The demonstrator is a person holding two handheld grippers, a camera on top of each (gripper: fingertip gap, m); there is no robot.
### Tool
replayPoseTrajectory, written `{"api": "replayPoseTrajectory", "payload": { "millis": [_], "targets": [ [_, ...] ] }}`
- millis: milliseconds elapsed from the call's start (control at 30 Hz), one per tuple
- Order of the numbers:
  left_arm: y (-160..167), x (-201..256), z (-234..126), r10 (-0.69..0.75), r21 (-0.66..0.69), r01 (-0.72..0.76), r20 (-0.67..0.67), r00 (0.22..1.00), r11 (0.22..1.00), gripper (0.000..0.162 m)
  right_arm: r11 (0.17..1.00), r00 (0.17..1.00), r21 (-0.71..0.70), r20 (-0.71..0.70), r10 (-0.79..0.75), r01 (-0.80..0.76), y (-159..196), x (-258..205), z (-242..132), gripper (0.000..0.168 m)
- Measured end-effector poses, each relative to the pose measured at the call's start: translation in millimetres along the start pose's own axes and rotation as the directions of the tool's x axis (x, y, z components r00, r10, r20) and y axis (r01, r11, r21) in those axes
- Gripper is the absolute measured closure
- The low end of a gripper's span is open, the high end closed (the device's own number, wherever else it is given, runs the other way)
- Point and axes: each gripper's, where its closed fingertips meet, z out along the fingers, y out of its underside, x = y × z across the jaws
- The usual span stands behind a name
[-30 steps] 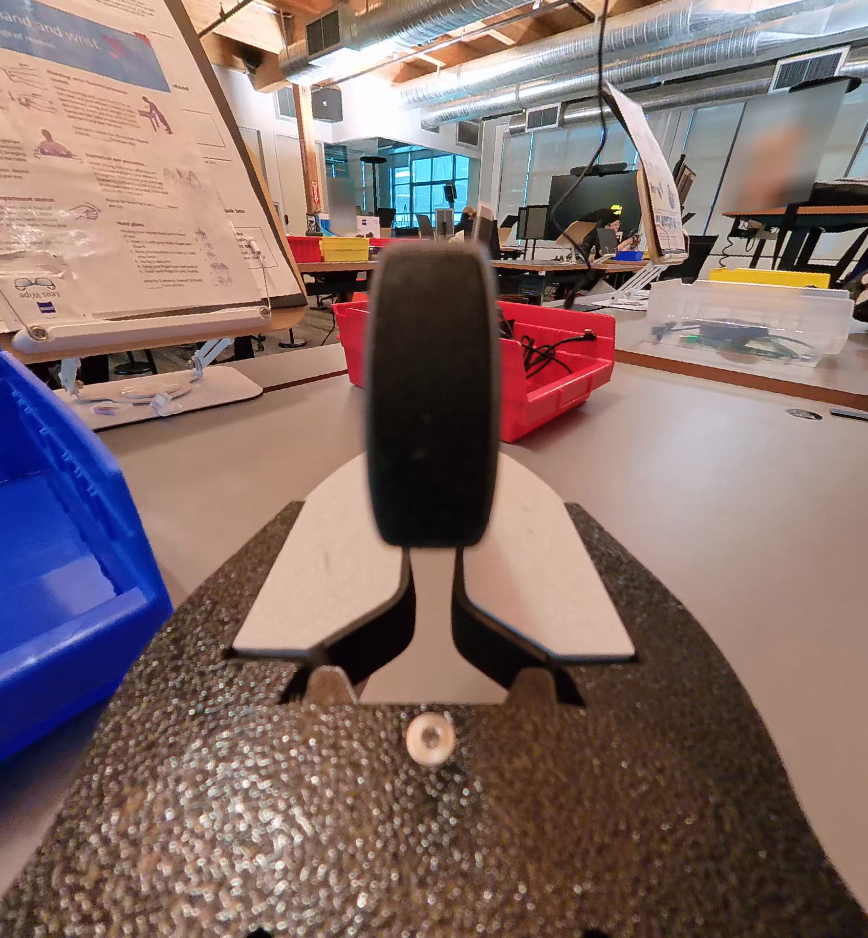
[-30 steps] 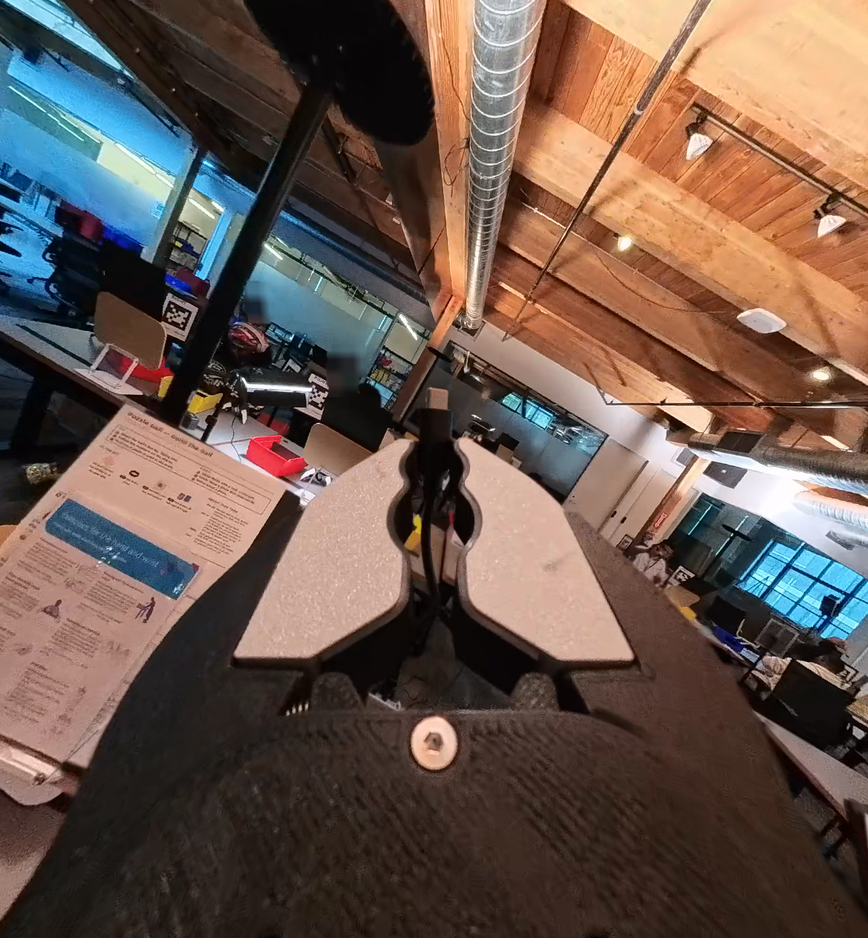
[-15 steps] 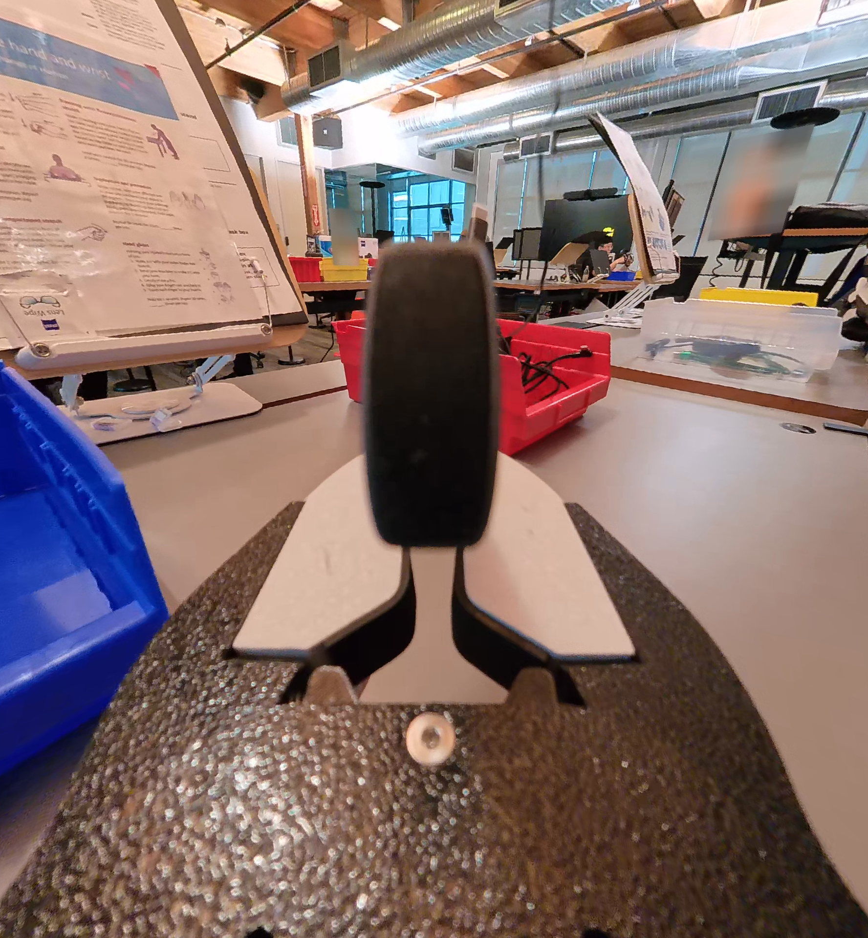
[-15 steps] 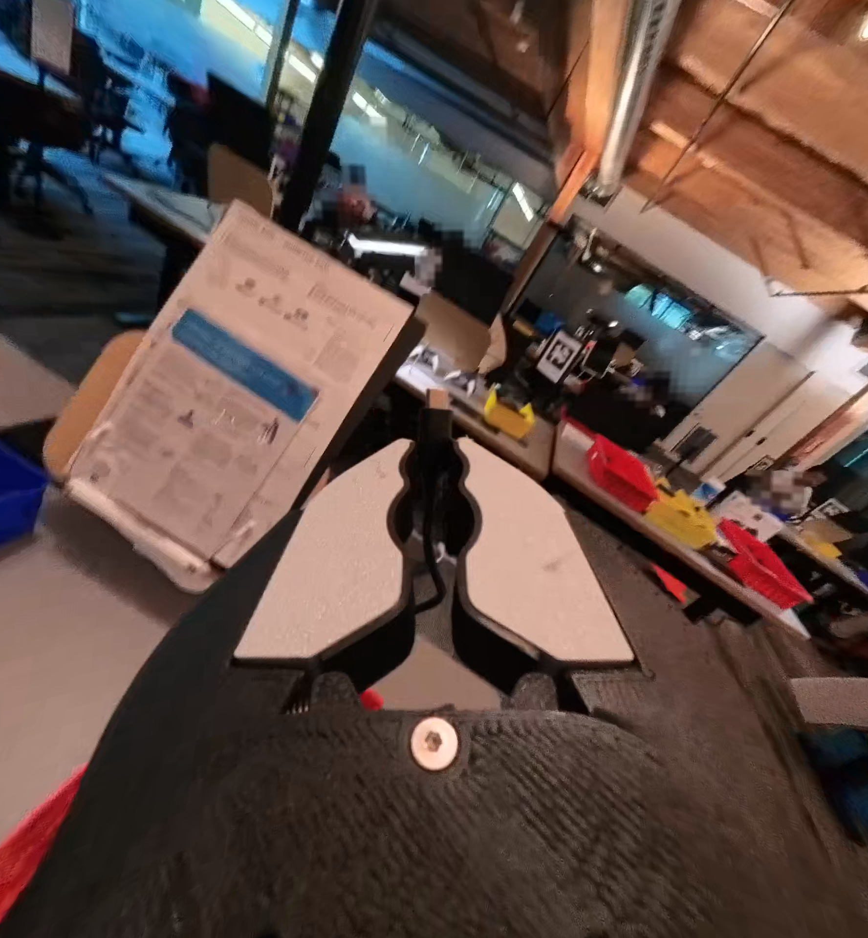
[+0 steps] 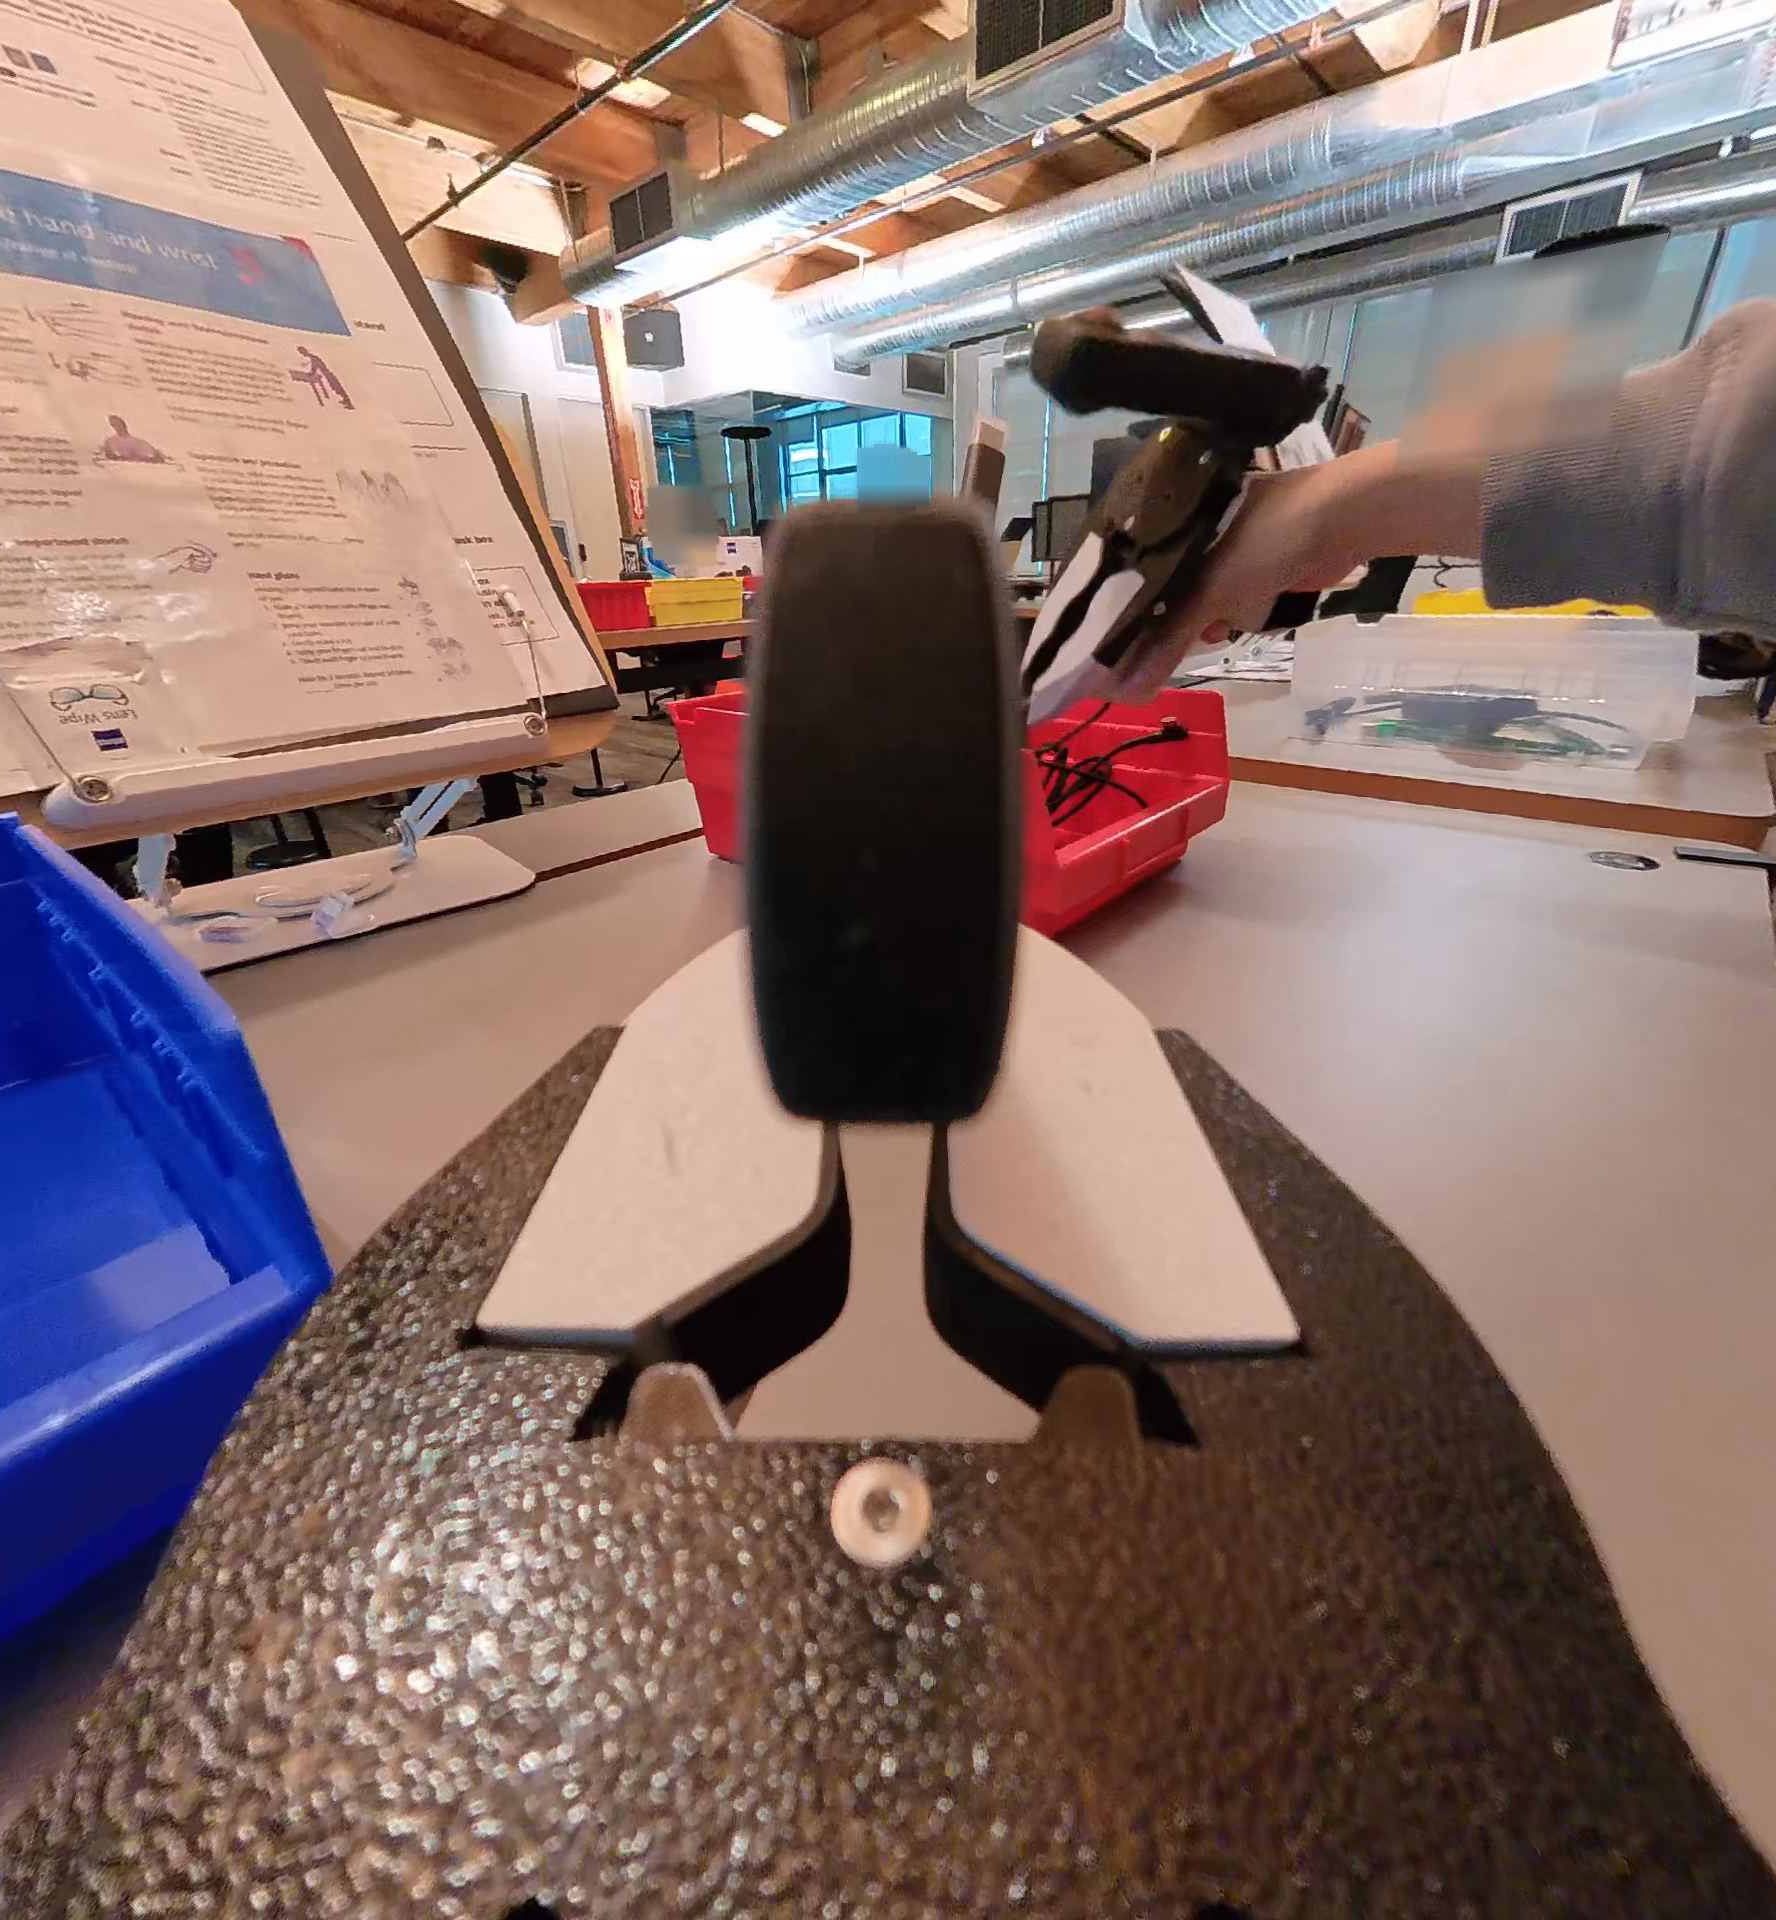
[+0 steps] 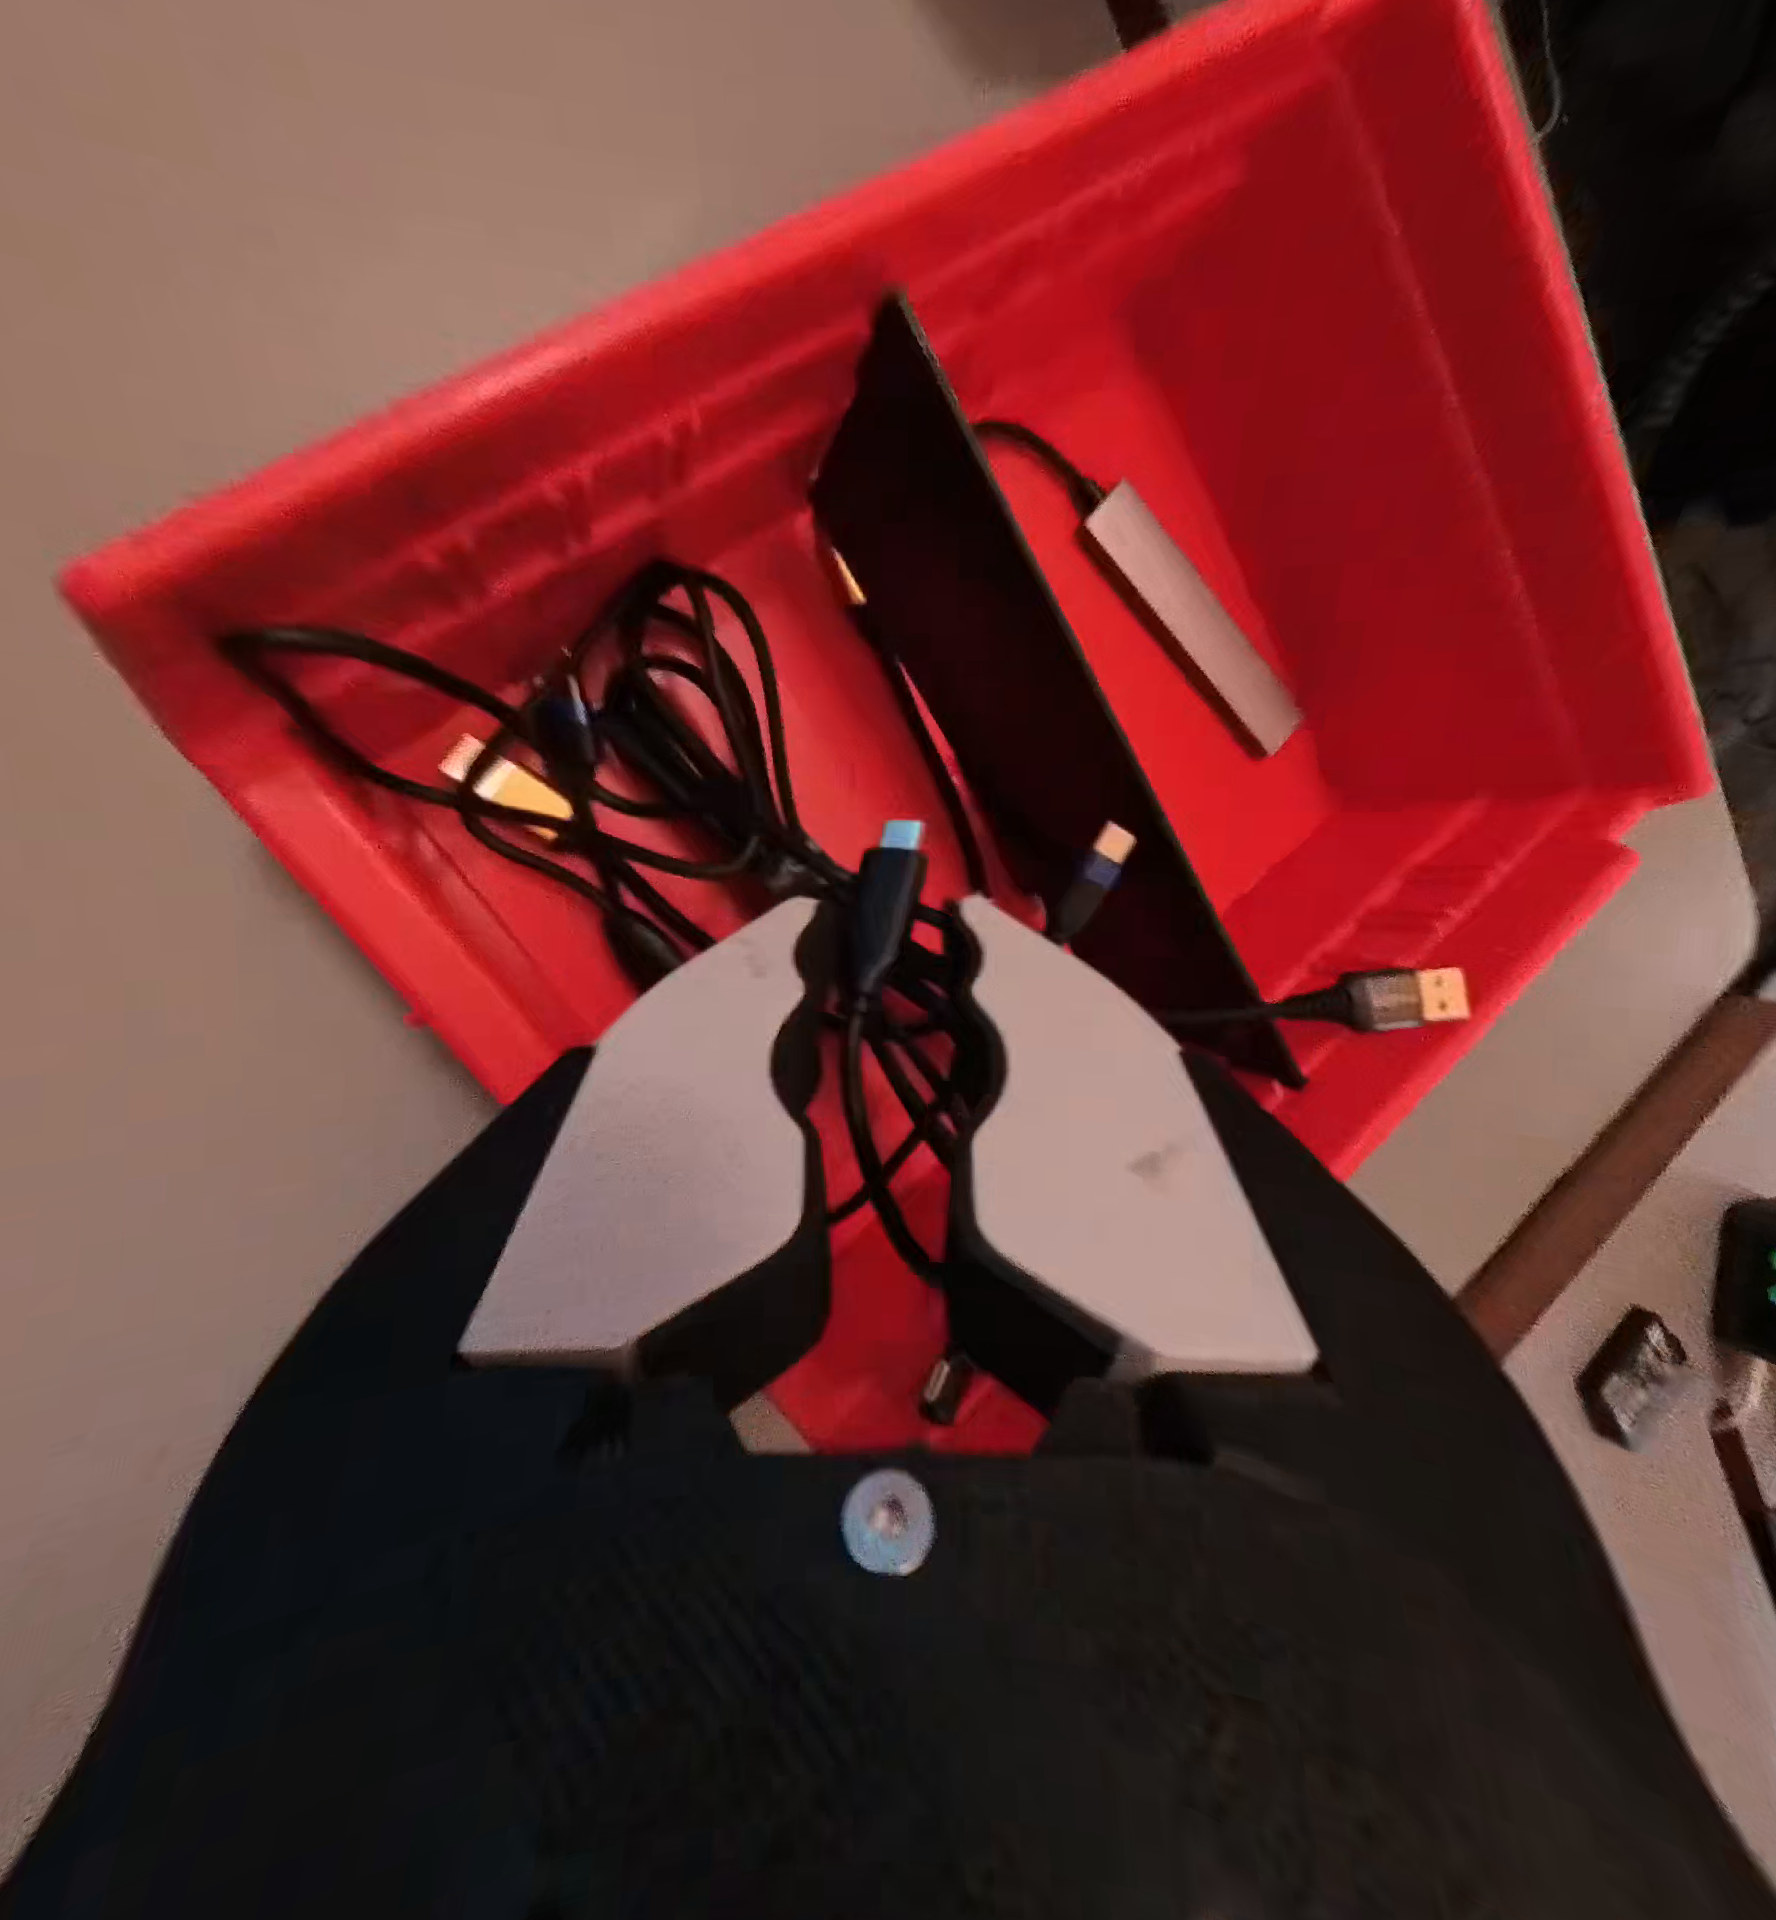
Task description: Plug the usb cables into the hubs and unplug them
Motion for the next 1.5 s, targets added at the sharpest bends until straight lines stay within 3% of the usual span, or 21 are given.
{"api": "replayPoseTrajectory", "payload": {
  "millis": [67,100,167,233,300,400,467,567,667,700,800,900,967,1033,1067,1100,1133,1200,1267,1367,1500],
  "targets": [
    [0.9,0.4,0.4,0.001,-0.006,-0.001,-0.003,1.000,1.000,0.150,1.000,0.988,-0.007,-0.155,0.024,-0.025,8.6,28.2,-6.0,0.110],
    [1.4,1.4,0.9,0.002,-0.011,-0.002,-0.011,1.000,1.000,0.150,0.996,0.980,0.054,-0.179,0.082,-0.074,6.3,34.7,-16.0,0.110],
    [3.3,4.0,2.3,0.010,-0.026,-0.011,-0.027,1.000,1.000,0.150,0.947,0.980,0.275,-0.061,0.190,-0.167,-15.1,22.0,-40.1,0.106],
    [6.6,7.6,4.8,0.016,-0.052,-0.019,-0.051,0.999,0.998,0.150,0.868,0.984,0.464,0.104,0.143,-0.175,-37.5,-15.9,-69.5,0.095],
    [10.8,14.0,7.6,0.015,-0.084,-0.024,-0.102,0.995,0.996,0.150,0.795,0.975,0.593,0.223,-0.008,-0.129,-57.8,-73.6,-91.8,0.092],
    [12.8,29.9,12.1,-0.085,-0.113,0.059,-0.249,0.965,0.992,0.151,0.757,0.935,0.650,0.304,-0.181,-0.065,-68.2,-159.0,-92.0,0.090],
    [2.4,39.7,13.5,-0.197,-0.061,0.187,-0.357,0.913,0.980,0.151,0.718,0.906,0.686,0.373,-0.202,-0.122,-75.5,-200.7,-83.2,0.092],
    [-12.8,47.7,10.2,-0.222,0.031,0.263,-0.445,0.867,0.964,0.149,0.657,0.873,0.710,0.460,-0.163,-0.251,-84.4,-235.9,-66.7,0.095],
    [-12.6,58.4,5.9,-0.190,0.041,0.240,-0.488,0.852,0.970,0.149,0.451,0.813,0.780,0.554,-0.178,-0.433,-109.4,-255.4,-80.0,0.117],
    [-13.1,63.5,4.2,-0.182,0.043,0.237,-0.513,0.839,0.971,0.150,0.417,0.794,0.783,0.574,-0.201,-0.461,-117.3,-263.4,-83.0,0.121],
    [-17.3,71.0,3.7,-0.190,0.062,0.267,-0.549,0.814,0.962,0.150,0.471,0.735,0.772,0.599,-0.317,-0.426,-129.0,-293.3,-85.0,0.124],
    [-15.3,69.0,6.2,-0.179,0.064,0.248,-0.524,0.832,0.967,0.150,0.414,0.733,0.792,0.591,-0.336,-0.448,-135.2,-295.0,-94.6,0.130],
    [-13.4,57.5,9.9,-0.171,0.077,0.226,-0.436,0.884,0.971,0.150,0.555,0.692,0.696,0.670,-0.270,-0.456,-123.5,-293.3,-82.7,0.115],
    [-11.2,39.0,13.8,-0.164,0.093,0.197,-0.286,0.944,0.976,0.151,0.730,0.641,0.572,0.729,-0.241,-0.375,-95.6,-296.7,-74.6,0.124],
    [-8.6,29.9,15.4,-0.149,0.085,0.169,-0.203,0.968,0.982,0.150,0.760,0.699,0.565,0.683,-0.213,-0.320,-86.1,-287.8,-72.0,0.127],
    [-4.8,21.9,16.9,-0.117,0.061,0.125,-0.123,0.986,0.990,0.151,0.756,0.803,0.594,0.574,-0.158,-0.275,-84.2,-268.1,-69.6,0.119],
    [1.4,14.4,19.2,-0.076,0.013,0.077,-0.044,0.996,0.997,0.150,0.729,0.889,0.643,0.445,-0.108,-0.233,-87.1,-246.7,-74.3,0.113],
    [17.1,3.6,24.9,-0.013,-0.117,0.022,0.075,0.997,0.993,0.150,0.625,0.965,0.763,0.257,-0.059,-0.165,-105.1,-221.8,-101.2,0.121],
    [28.2,3.7,31.4,0.012,-0.204,0.011,0.115,0.993,0.979,0.150,0.533,0.984,0.844,0.138,-0.116,-0.055,-128.8,-232.6,-120.8,0.125],
    [44.5,13.4,41.8,0.038,-0.320,-0.004,0.101,0.994,0.947,0.150,0.457,0.982,0.878,-0.071,-0.174,0.145,-161.0,-258.3,-111.0,0.124],
    [47.8,19.9,47.9,0.057,-0.341,-0.019,0.102,0.993,0.940,0.155,0.485,0.971,0.863,-0.024,-0.239,0.141,-177.2,-281.7,-87.4,0.124]
  ]
}}
